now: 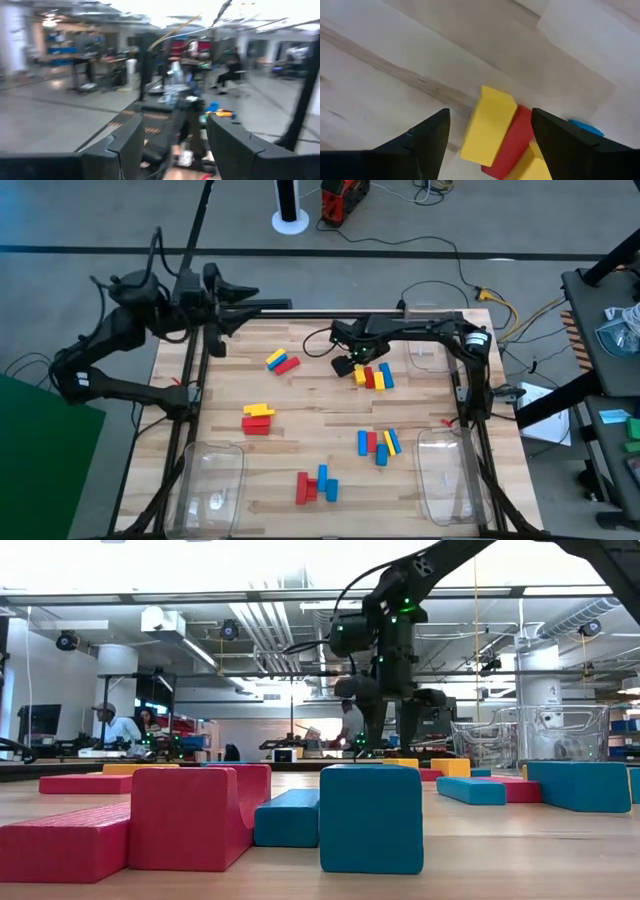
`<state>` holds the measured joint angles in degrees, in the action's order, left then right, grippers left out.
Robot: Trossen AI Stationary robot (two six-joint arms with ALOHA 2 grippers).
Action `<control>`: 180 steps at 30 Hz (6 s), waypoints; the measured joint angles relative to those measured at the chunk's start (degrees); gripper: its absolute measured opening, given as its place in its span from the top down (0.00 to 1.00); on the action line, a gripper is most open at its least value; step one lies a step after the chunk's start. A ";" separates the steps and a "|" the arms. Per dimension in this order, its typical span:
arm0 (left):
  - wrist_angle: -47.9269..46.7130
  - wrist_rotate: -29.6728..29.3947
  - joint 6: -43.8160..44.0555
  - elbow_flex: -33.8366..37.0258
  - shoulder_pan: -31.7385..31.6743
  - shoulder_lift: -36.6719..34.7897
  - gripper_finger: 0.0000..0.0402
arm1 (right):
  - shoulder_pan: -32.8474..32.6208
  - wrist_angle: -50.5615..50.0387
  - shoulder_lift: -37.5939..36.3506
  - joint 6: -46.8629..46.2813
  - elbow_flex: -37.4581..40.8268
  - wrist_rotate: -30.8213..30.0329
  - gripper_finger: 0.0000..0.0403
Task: Sort blocks
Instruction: Put the yellow block into the top right transparent bin, then put the red block into the bottom left transparent bin
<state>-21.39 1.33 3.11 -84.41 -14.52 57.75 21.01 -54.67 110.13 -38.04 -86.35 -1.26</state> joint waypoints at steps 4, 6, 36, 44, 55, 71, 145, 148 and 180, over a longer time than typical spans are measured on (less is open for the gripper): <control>-3.52 -3.32 -0.70 -0.06 0.00 -1.36 0.53 | -0.46 -0.05 2.00 0.02 0.00 0.04 0.30; -3.64 -3.59 -0.81 0.64 0.02 -2.29 0.53 | -0.91 -0.06 2.94 0.02 0.00 0.05 0.30; -4.94 -3.72 -0.26 2.02 0.00 -2.34 0.53 | -2.40 7.29 5.24 5.01 2.10 -0.23 0.64; -4.85 -3.73 -0.24 2.02 0.00 -2.49 0.53 | -2.40 7.74 5.07 5.95 2.26 -0.35 0.69; -4.90 -3.74 -0.64 2.02 0.00 -2.49 0.53 | -2.11 2.09 2.92 4.71 -5.47 1.66 0.69; -4.79 -3.74 0.33 2.04 0.00 -2.31 0.53 | 5.44 -20.12 0.66 8.93 -23.76 2.65 0.69; -5.32 -3.77 -0.94 2.04 0.01 -1.48 0.53 | 27.42 7.23 -37.20 -1.52 43.30 -6.80 0.67; -5.35 -3.77 -0.94 2.04 0.01 -1.42 0.53 | 27.42 7.28 -37.20 -2.05 43.52 -6.80 0.62; -6.39 -3.84 4.15 2.04 0.02 -0.73 0.53 | 20.43 6.44 -44.22 0.12 25.84 -7.11 0.93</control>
<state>-27.78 -2.51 7.26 -82.37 -14.50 57.02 41.43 -48.23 65.91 -37.92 -60.51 -8.37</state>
